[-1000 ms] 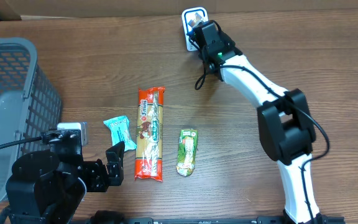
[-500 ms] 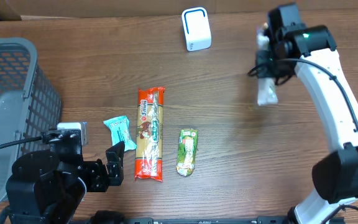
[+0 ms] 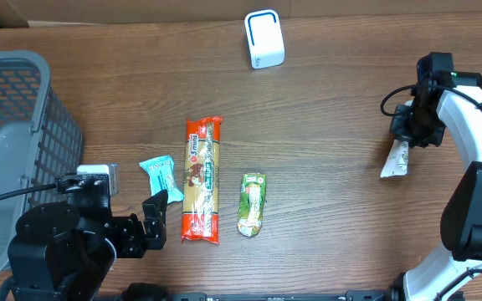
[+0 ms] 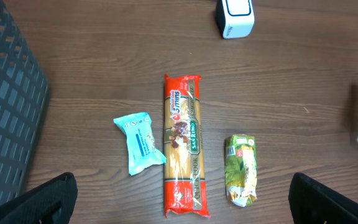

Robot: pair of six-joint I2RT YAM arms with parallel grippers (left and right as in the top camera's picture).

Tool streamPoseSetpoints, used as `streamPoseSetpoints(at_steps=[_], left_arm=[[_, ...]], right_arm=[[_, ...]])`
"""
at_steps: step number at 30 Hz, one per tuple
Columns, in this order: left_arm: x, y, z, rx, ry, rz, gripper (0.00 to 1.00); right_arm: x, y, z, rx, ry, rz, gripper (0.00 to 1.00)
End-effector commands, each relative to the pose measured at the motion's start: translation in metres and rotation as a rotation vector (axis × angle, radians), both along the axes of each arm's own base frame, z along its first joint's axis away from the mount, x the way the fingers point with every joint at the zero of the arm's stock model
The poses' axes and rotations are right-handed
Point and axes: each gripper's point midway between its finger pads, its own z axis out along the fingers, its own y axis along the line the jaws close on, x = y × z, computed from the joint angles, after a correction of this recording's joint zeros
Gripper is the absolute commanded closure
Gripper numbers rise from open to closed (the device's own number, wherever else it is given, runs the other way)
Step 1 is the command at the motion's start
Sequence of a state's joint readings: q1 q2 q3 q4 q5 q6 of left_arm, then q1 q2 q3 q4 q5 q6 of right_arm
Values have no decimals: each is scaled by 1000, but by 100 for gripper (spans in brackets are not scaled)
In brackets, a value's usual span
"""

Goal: Scan the item barcode
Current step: 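Carry the tube right and set it down at the table's right side, then move the right gripper to the green tea carton and grasp it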

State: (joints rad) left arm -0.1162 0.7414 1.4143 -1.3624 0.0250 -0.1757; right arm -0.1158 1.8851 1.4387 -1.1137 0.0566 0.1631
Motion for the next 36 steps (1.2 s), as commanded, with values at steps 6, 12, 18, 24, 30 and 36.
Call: streamPoseSetpoints(at_steps=[6, 12, 18, 24, 30, 36], left_arm=[[0, 2, 2, 17, -11, -3, 0], [0, 2, 2, 17, -11, -3, 0], [0, 2, 2, 17, -11, -3, 0], [0, 2, 2, 17, -11, -3, 0], [0, 2, 2, 17, -11, -3, 0], [0, 2, 2, 17, -11, -3, 0]], right_arm=[[8, 25, 15, 122, -50, 10, 45], [8, 70, 52, 344, -49, 59, 45], [-10, 164, 69, 555, 1, 237, 45], [-56, 246, 48, 551, 114, 393, 37], [-107, 304, 13, 511, 194, 427, 37], [-145, 320, -17, 306, 202, 377, 37]])
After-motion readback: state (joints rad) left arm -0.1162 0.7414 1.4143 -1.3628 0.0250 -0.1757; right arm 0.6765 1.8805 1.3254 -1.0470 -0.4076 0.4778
